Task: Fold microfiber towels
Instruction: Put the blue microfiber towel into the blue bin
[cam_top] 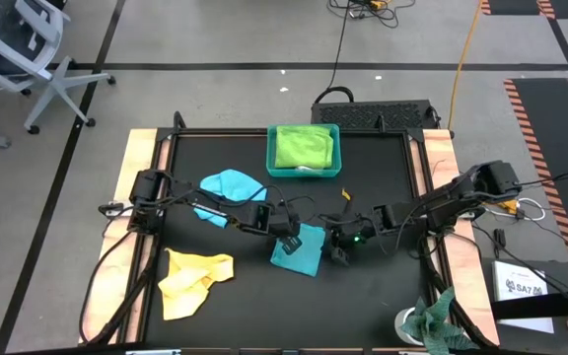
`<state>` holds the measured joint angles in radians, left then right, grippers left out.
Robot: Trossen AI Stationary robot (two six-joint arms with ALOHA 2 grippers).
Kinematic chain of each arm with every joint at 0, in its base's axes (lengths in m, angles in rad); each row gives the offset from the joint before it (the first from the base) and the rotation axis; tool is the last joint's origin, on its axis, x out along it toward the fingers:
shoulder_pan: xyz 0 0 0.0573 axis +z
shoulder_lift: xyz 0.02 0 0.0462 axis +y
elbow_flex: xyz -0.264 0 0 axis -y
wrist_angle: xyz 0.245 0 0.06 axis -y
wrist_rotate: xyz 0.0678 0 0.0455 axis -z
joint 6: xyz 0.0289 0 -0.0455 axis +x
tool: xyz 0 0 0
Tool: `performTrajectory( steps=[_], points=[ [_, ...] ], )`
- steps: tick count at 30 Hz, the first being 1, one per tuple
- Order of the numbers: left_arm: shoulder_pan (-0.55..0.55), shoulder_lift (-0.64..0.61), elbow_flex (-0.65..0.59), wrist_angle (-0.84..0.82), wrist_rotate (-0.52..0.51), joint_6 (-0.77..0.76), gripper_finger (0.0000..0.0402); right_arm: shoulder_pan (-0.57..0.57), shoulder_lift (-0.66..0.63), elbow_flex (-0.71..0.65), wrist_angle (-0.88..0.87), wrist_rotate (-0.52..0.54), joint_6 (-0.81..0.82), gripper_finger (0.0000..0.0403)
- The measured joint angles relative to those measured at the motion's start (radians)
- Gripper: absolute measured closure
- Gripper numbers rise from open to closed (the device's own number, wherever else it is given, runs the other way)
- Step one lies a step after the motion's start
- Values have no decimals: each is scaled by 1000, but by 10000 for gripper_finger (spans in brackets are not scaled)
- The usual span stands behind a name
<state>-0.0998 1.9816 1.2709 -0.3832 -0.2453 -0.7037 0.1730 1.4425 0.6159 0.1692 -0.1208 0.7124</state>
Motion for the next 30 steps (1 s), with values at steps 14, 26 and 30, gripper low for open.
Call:
performTrajectory(
  steps=[14, 26, 30],
  points=[
    [-2, 0, 0, -5, -18, -38, 376, -21, 0, 0, -76, -93, 229, 383],
    [-2, 0, 0, -5, -18, -85, 376, -23, 0, -106, 36, -8, 512, 246],
    [-2, 0, 0, -5, -18, -85, 376, -29, 0, -147, 162, 33, 544, 221]
  ],
)
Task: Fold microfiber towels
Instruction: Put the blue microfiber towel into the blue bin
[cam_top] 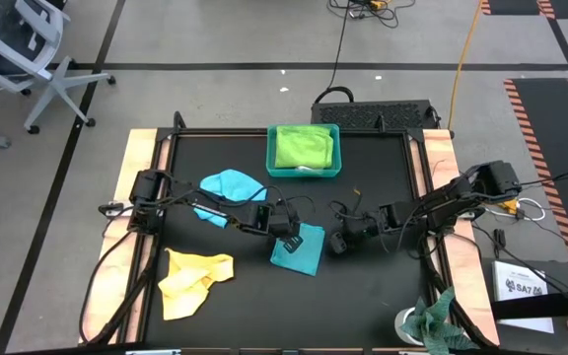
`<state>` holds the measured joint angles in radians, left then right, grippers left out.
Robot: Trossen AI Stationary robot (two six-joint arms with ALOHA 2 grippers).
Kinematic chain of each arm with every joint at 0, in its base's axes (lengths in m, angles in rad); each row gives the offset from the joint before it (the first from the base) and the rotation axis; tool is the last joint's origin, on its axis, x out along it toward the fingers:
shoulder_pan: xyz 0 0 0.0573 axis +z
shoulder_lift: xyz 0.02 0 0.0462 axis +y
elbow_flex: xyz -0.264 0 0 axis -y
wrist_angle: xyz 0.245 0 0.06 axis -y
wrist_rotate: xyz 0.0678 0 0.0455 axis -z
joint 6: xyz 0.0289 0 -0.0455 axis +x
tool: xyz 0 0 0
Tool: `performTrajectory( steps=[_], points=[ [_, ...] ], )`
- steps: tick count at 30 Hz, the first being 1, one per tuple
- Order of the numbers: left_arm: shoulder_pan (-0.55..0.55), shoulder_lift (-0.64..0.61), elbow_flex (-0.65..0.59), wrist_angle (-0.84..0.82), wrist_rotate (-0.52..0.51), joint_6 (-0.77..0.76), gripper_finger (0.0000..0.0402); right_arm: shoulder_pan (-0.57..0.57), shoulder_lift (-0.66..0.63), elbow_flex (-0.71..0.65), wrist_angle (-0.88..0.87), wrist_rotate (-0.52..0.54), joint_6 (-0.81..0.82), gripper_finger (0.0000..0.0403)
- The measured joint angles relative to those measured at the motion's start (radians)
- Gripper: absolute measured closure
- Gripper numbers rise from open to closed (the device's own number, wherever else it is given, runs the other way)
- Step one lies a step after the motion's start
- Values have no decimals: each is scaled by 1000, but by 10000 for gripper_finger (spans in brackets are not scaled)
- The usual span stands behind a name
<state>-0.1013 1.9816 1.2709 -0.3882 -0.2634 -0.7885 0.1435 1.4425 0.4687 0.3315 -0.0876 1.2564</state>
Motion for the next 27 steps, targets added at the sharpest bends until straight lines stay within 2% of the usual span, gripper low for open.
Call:
performTrajectory(
  steps=[6, 11, 16, 27],
  points=[
    [-9, 1, 0, 7, -5, -56, 376, -1, 18, -9, 34, 32, -1, 211],
    [-33, 31, 0, 92, -20, -91, 376, -7, 25, -10, 72, 30, -1, 214],
    [-42, 58, 0, 150, -18, -103, 376, -26, 25, -9, 103, -19, -14, 214],
    [-21, 45, 0, 110, -17, -90, 376, -19, 25, -8, 73, -47, -19, 215]
  ],
)
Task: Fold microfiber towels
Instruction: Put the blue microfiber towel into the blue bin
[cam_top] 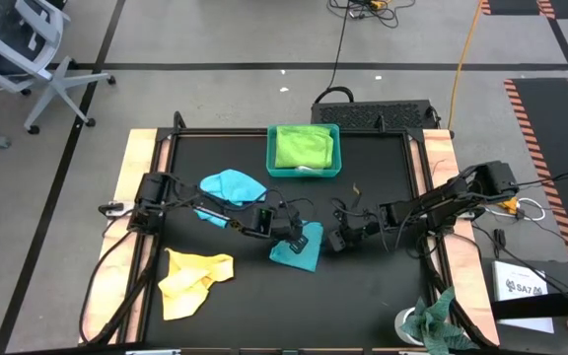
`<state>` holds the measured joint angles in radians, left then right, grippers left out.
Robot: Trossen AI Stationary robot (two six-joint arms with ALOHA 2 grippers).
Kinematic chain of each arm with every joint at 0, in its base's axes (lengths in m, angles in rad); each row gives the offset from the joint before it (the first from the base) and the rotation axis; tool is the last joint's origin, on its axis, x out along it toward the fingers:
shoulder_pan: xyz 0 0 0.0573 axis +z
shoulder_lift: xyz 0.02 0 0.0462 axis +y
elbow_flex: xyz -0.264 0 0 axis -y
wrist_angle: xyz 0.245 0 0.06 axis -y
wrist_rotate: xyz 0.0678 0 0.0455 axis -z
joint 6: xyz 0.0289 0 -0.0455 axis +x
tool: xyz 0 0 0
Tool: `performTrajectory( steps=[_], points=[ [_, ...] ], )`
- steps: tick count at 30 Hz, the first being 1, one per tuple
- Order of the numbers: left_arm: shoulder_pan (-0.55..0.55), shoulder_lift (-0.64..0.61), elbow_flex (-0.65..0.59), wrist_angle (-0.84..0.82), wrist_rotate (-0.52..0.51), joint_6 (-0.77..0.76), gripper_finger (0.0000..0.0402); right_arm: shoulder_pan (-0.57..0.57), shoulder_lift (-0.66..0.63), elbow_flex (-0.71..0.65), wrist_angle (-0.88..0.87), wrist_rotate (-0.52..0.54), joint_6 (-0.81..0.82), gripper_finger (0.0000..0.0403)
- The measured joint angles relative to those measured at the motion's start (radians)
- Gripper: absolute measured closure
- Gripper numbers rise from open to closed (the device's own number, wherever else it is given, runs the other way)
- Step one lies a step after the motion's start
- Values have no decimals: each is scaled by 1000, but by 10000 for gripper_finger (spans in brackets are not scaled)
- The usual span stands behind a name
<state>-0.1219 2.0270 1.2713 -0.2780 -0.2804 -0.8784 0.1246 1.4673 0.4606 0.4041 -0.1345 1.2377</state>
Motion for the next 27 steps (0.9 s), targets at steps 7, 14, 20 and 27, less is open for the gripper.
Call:
performTrajectory(
  steps=[7, 14, 20, 27],
  points=[
    [-6, 0, 0, 8, 7, -32, 376, 0, 13, 0, -50, 33, 7, 215],
    [-19, 0, 0, 79, 9, -68, 376, -1, 57, 0, 22, 55, 8, 216],
    [-24, 0, 0, 100, 0, -70, 376, -11, 67, 0, 42, 68, 8, 216],
    [-24, 0, 0, 92, 1, -69, 376, -26, 70, -1, 61, 119, -18, 216]
  ],
)
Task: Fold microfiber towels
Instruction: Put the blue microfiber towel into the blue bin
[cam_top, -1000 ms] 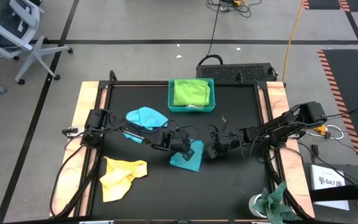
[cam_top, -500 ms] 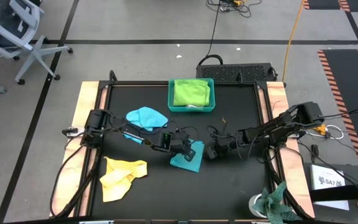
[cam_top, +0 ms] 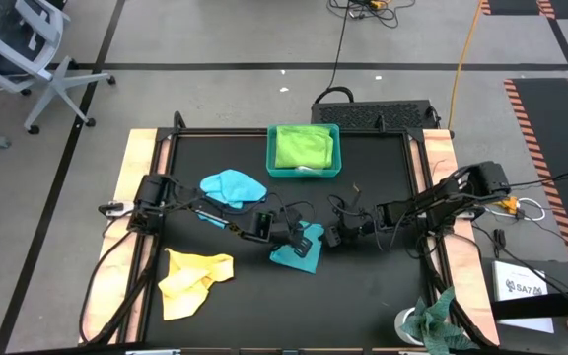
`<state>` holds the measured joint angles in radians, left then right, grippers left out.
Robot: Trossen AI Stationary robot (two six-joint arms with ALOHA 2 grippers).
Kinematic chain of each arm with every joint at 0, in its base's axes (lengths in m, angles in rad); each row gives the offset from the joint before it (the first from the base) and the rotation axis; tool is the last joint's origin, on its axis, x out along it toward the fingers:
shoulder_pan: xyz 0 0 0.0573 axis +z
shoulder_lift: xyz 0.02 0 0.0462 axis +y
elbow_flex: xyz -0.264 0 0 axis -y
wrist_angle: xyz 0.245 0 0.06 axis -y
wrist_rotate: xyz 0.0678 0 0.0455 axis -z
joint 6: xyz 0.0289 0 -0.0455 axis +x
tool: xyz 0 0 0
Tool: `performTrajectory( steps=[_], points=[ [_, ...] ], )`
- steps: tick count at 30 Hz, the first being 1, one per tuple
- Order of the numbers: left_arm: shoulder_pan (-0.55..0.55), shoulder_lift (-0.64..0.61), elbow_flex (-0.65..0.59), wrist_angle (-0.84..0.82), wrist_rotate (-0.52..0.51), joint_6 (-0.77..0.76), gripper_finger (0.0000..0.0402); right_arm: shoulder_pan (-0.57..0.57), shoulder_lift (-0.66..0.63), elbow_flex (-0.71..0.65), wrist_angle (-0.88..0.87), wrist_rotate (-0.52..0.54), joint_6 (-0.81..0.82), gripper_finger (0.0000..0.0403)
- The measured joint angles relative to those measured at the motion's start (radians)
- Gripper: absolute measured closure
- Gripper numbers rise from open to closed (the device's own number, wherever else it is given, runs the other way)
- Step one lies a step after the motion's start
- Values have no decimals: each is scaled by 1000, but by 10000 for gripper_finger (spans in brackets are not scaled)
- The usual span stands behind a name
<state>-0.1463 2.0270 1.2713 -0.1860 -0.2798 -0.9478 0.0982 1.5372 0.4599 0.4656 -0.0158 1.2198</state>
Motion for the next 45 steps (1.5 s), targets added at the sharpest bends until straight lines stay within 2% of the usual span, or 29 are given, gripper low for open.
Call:
performTrajectory(
  steps=[4, 7, 12, 18, 22, 25, 29, 40, 45],
  points=[
    [0, 0, 0, -1, 0, 0, 376, 0, 18, 0, 25, 35, -9, 216],
    [1, 0, 0, -1, 0, 0, 376, 0, 58, 1, 107, 44, -8, 216],
    [1, 0, 0, -4, 0, 2, 376, -1, 142, 20, 230, 7, -8, 216],
    [1, 0, 0, -6, 0, 2, 376, -13, 155, 30, 213, -14, -13, 219],
    [1, 0, 0, -11, 0, 4, 376, -19, 155, 30, 195, -15, -10, 260],
    [1, 0, 0, -21, 1, 5, 376, -19, 156, 30, 187, -19, -27, 320],
    [1, 0, 0, -39, 10, 10, 376, -20, 139, 29, 186, -87, -75, 389],
    [0, 0, 0, -53, 18, 28, 376, -44, -36, 24, -145, -33, -151, 401],
    [0, 0, 0, -77, 26, 29, 377, -65, -105, 24, -180, -9, -179, 402]
  ],
)
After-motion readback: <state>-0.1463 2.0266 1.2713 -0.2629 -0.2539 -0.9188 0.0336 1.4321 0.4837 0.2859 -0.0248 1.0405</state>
